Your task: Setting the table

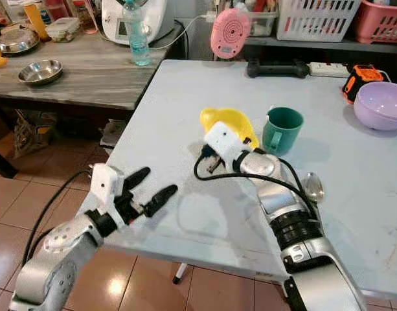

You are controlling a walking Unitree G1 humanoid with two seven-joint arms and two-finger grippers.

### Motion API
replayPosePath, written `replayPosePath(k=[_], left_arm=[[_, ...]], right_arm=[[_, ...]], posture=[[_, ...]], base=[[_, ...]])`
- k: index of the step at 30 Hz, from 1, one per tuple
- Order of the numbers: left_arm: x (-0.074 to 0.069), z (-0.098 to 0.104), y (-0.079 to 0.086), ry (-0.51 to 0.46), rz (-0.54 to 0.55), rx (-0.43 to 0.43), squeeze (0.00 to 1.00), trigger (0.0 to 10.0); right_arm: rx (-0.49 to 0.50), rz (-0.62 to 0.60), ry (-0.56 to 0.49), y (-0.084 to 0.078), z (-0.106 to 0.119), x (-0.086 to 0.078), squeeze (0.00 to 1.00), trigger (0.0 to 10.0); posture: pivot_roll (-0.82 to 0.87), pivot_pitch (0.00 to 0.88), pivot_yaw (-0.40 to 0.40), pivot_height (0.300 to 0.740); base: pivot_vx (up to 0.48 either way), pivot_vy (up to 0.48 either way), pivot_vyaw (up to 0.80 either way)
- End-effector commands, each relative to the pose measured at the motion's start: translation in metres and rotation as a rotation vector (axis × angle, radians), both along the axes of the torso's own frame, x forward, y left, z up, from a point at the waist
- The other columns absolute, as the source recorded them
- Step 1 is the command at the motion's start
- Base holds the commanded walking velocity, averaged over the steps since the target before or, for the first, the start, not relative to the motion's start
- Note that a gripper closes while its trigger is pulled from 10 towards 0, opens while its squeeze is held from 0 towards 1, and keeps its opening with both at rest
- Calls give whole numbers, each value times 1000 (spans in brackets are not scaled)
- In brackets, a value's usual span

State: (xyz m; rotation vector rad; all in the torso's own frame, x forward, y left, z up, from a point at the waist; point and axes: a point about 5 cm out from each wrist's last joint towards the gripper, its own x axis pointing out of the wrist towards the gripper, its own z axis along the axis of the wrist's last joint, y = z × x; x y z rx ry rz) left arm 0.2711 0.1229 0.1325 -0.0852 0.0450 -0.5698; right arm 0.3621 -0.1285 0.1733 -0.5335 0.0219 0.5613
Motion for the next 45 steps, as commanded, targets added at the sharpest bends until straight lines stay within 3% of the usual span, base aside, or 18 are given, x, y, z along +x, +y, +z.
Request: replayPosePath(k=[1, 6, 8, 10, 11, 12, 13, 14, 17, 26, 45], left_arm=[[10, -6, 26, -25, 215, 97, 0, 10000], [15, -7, 43, -29, 330, 114, 0, 10000], [21, -8, 58, -49, 446, 167, 0, 10000], [22, -8, 60, -50, 465, 165, 0, 10000], [25, -6, 65, -76, 513, 174, 0, 10000], [26, -4, 67, -83, 528, 176, 0, 10000], [27, -4, 68, -88, 539, 178, 0, 10000], [28, -4, 69, -88, 540, 178, 0, 10000], [31, -5, 68, -92, 520, 184, 0, 10000], [32, -12, 57, -79, 497, 171, 0, 10000], [31, -18, 51, -66, 500, 154, 0, 10000]], right_arm=[[85, -79, -53, -6, 7, -7, 0, 0], [188, -107, -128, -3, 10, -24, 0, 0], [298, -96, -176, 3, 11, -46, 0, 0], [321, -99, -185, 4, 10, -51, 0, 0], [353, -130, -193, 5, 9, -59, 0, 1412], [361, -150, -202, 4, 8, -64, 0, 4392], [363, -163, -209, 4, 8, -67, 0, 4392], [376, -181, -211, 3, 8, -69, 0, 10000], [432, -260, -201, 0, 3, -76, 0, 10000], [461, -331, -170, -5, -3, -86, 0, 10000], [494, -383, -177, -12, -2, -86, 0, 10000]], posture=[[23, 57, 42, 740], [16, 53, 41, 740], [7, 52, 44, 740], [5, 52, 43, 740], [0, 52, 46, 740], [-3, 53, 46, 740], [-4, 53, 46, 740], [-6, 52, 46, 740], [-14, 51, 52, 740], [-14, 53, 54, 740], [-17, 59, 34, 740]], base=[[0, 0, 0], [0, 0, 0], [0, 0, 0], [0, 0, 0], [0, 0, 0], [0, 0, 0], [0, 0, 0], [0, 0, 0], [0, 0, 0], [0, 0, -524], [0, 64, -66]])
